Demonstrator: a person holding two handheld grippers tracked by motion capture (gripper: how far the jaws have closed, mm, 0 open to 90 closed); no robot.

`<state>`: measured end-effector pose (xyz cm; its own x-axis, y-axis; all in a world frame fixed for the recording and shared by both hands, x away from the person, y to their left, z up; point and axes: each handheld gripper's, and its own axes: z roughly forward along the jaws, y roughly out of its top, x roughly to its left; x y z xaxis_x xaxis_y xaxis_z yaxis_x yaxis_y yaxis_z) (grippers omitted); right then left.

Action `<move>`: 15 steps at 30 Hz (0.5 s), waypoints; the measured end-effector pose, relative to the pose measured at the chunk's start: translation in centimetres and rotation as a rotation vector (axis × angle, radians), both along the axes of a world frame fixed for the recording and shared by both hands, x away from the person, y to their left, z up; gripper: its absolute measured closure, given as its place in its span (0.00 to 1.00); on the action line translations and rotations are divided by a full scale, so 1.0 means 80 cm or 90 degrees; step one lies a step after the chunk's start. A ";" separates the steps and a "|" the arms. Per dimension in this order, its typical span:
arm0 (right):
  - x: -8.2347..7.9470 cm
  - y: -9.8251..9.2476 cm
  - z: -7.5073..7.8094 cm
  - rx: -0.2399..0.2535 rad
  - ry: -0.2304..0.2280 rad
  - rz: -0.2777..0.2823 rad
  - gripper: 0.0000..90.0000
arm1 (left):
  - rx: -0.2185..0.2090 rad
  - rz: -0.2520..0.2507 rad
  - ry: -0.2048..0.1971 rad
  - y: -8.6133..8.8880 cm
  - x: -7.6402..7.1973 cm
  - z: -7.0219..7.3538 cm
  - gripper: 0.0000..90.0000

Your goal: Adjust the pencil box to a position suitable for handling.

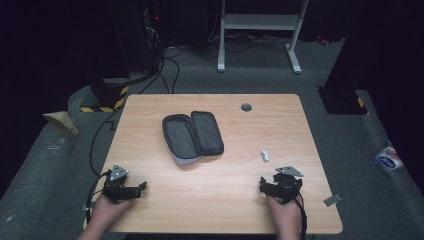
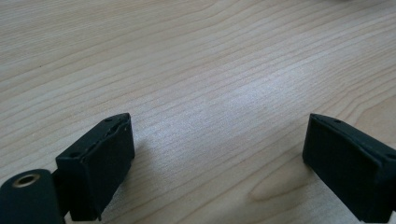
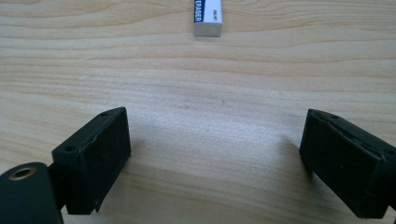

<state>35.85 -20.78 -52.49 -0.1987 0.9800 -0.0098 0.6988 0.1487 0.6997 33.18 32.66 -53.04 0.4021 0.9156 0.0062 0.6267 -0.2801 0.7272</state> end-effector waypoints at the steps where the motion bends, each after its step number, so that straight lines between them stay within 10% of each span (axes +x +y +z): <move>1: -0.001 -0.001 0.000 -0.002 -0.002 0.007 0.09 | 0.000 0.000 0.000 0.000 0.000 0.000 0.10; 15: -0.004 0.000 0.000 -0.003 -0.001 0.028 0.09 | -0.002 0.007 0.000 -0.002 0.004 0.000 0.10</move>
